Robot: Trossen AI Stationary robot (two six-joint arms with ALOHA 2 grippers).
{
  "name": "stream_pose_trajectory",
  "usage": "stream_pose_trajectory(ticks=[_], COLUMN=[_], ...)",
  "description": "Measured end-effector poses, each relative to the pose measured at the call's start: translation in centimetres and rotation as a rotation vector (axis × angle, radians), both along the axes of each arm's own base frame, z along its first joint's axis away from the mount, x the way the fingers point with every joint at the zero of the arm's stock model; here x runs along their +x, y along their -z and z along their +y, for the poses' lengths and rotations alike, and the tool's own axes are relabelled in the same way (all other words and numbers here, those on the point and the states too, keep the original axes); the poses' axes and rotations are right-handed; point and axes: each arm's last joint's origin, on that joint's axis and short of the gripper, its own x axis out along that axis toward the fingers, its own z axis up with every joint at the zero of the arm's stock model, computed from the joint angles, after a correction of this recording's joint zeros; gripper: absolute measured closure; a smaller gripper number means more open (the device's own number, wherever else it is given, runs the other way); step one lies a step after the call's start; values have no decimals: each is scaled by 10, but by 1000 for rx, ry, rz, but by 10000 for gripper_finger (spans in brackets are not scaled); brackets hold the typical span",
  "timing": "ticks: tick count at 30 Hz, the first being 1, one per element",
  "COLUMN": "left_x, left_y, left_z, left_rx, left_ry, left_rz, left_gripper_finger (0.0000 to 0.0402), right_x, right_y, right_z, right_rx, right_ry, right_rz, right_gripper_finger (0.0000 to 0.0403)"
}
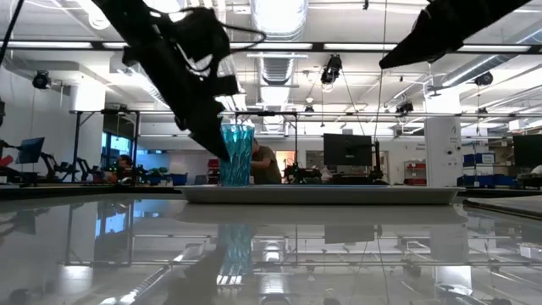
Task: Pick and place plate/cup/fork/spoon on tray
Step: Return to Home Position
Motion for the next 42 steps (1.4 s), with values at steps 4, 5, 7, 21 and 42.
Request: stream_pose_trajectory(ticks=[4, 5, 7, 21, 42], left_x=[-7, -10, -17, -81, -136], left_y=[-7, -8, -9, -14, 23], left_z=[-16, -19, -25, -35, -39], left_rx=[15, 21, 17, -37, -51], left_ry=[70, 99, 154, 209, 213], left_rz=[-31, -33, -45, -359, -510], left_gripper_finger=[402, 402, 402, 402, 402], right_x=[-1, -2, -3, -31, -69], right_y=[9, 10, 15, 12, 27], right_z=[0, 1, 2, -2, -11], right_rx=[-53, -60, -74, -53, -88], right_ry=[-67, -97, -173, -352, -469], right_rz=[-7, -19, -35, -217, -379], right_gripper_finger=[394, 394, 394, 394, 394])
